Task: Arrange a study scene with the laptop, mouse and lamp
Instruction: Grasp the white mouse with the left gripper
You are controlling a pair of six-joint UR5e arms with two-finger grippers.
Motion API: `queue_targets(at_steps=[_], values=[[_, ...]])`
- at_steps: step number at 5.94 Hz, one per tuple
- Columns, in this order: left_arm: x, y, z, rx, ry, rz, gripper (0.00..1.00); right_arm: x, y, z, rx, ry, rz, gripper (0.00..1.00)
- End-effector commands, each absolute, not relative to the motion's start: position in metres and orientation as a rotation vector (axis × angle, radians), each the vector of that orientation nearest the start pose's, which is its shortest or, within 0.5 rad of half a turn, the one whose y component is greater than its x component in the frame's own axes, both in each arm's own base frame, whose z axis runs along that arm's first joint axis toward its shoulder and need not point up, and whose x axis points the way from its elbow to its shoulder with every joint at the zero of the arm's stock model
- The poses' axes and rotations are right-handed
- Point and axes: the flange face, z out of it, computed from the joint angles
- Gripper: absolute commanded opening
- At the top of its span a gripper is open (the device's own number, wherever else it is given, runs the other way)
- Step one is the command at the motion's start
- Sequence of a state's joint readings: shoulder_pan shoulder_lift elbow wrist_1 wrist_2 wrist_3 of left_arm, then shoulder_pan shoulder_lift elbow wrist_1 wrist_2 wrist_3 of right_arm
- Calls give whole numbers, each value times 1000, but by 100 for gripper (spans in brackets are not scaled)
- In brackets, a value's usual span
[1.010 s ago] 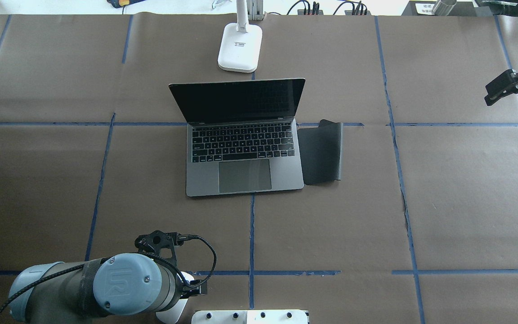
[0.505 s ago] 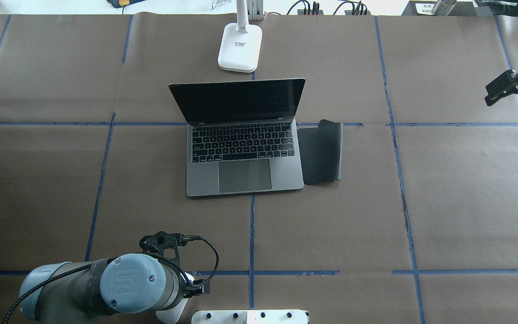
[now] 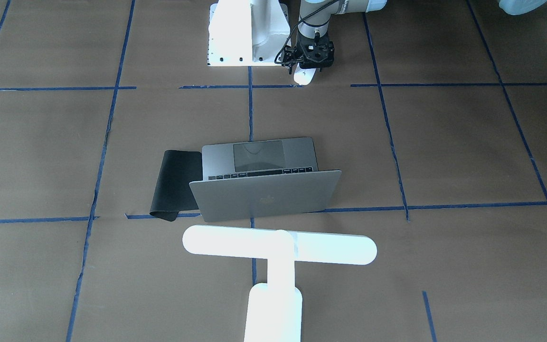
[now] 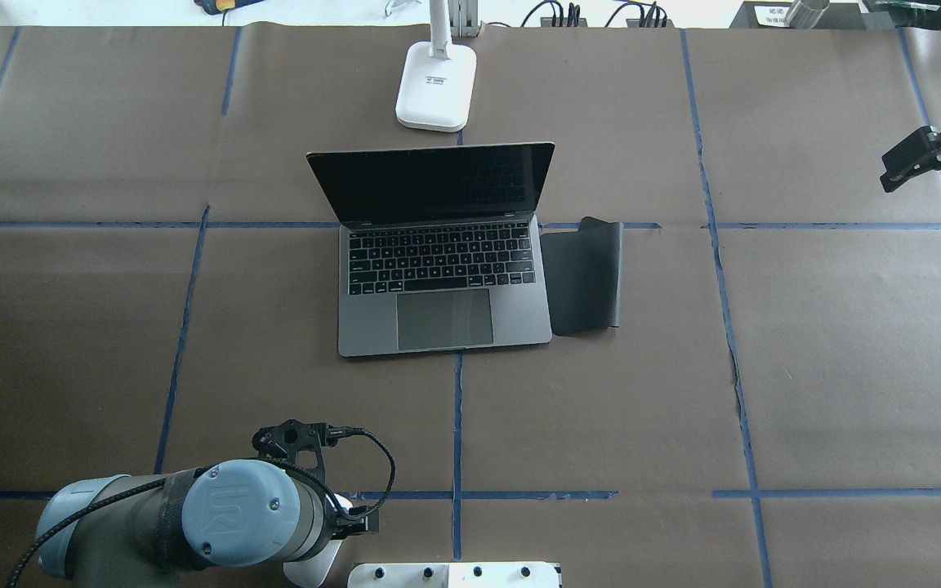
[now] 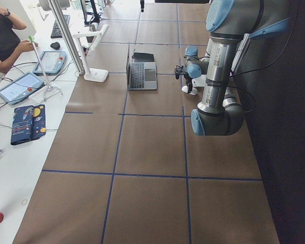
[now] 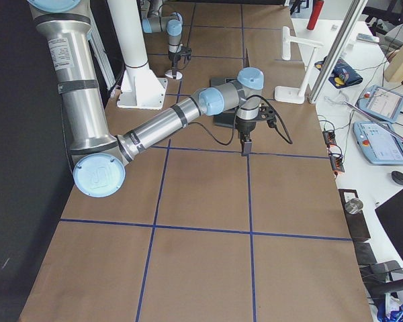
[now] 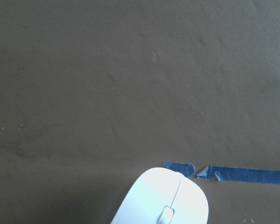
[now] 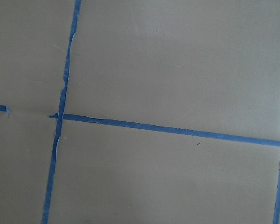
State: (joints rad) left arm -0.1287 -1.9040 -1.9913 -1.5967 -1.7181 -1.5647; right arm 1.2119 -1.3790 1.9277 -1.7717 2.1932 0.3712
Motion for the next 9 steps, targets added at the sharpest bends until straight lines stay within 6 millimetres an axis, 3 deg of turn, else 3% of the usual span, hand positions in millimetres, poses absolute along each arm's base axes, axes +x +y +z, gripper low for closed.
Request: queue_targets(at_steps=[1,4,5,6,7,9], values=[[547,-189,300,-90,776,-59,100,-118,-529,417,95,-696,-97,100],[549,-190,303,-92,770,-59,100,-118,-529,416,96,-696,-97,100],[549,-189,301,-95,773,-61,82,-118,-530,415,99,-697,-98,100],[548,-189,301,-92,775,-54,40,-118,-530,413,102,-698,-99,100],[545,-190,298,-90,781,-53,17,-119,-530,412,103,-699,-100,100],[529,-215,288,-66,803,-99,11,-115,-530,409,110,-700,-94,100]])
